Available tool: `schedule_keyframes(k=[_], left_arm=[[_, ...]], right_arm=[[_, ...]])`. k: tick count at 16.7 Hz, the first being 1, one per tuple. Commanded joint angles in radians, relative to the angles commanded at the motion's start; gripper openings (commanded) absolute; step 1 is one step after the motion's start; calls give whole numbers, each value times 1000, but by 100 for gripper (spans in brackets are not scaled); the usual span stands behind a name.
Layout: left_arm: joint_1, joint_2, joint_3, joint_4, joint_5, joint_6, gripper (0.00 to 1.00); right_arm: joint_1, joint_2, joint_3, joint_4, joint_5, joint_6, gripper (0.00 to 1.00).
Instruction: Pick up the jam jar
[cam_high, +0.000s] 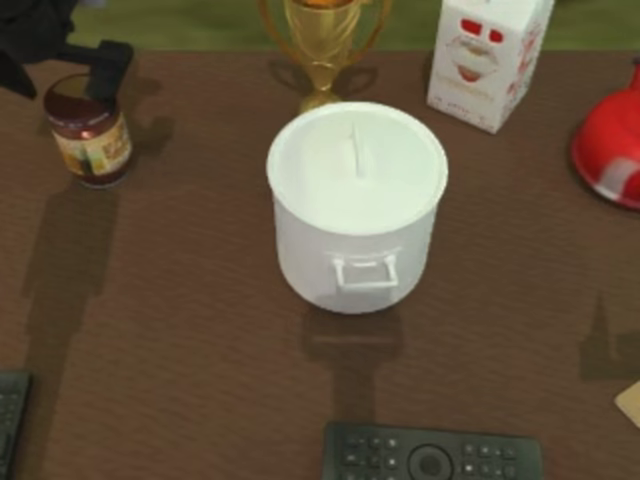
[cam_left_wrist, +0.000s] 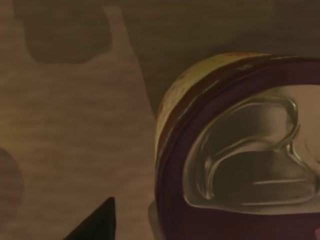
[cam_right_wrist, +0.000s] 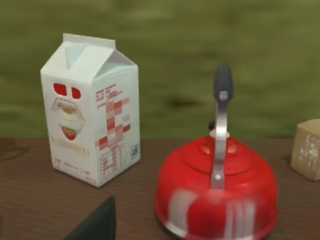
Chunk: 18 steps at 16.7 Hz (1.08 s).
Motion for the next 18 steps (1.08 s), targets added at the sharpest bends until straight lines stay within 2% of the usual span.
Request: schedule_keyframes(k=[8,14,18], left_arm=[[-3,16,14,2,-3,0,100],[-3,48,-103,153,-4,-2,100],[-3,51,-111,161,-4,-2,100]], right_arm=[[0,0,0,0,0,0,100],[0,0,0,0,0,0,100],[0,0,0,0,0,0,100]])
